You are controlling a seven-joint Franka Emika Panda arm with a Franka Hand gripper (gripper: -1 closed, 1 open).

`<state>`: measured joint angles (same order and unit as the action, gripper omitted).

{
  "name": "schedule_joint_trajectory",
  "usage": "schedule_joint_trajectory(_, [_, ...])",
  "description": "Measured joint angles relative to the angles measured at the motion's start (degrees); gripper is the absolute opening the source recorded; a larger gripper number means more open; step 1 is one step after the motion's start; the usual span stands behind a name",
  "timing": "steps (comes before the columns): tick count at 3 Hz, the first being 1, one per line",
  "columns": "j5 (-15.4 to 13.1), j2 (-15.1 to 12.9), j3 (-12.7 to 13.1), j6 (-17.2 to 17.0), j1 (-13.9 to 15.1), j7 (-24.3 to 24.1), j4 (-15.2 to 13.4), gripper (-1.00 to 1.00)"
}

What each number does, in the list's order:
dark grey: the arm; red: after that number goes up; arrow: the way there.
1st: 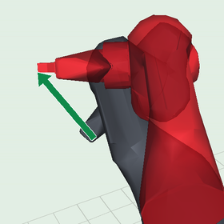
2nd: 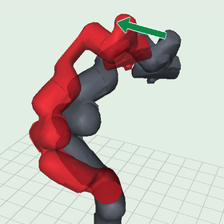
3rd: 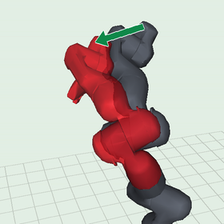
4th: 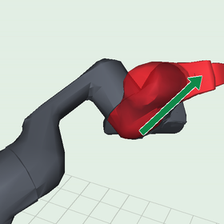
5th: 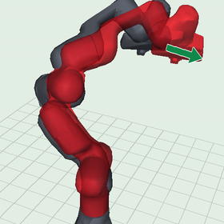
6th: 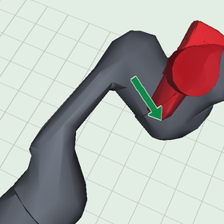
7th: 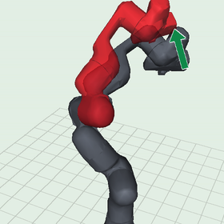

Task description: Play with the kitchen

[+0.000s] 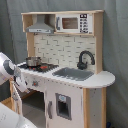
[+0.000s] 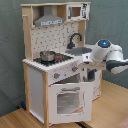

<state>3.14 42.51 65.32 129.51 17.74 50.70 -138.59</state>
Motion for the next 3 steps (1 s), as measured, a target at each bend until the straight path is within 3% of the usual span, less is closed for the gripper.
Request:
schedule_joint_trajectory(2, [0.0,-11.5,2.2,4.1,0.7,0.1,0.1,1.0])
schedule_joint_trajectory(3, [0.0,-16.4,2.3,7.0,3.2,1.5,0.1,1.0])
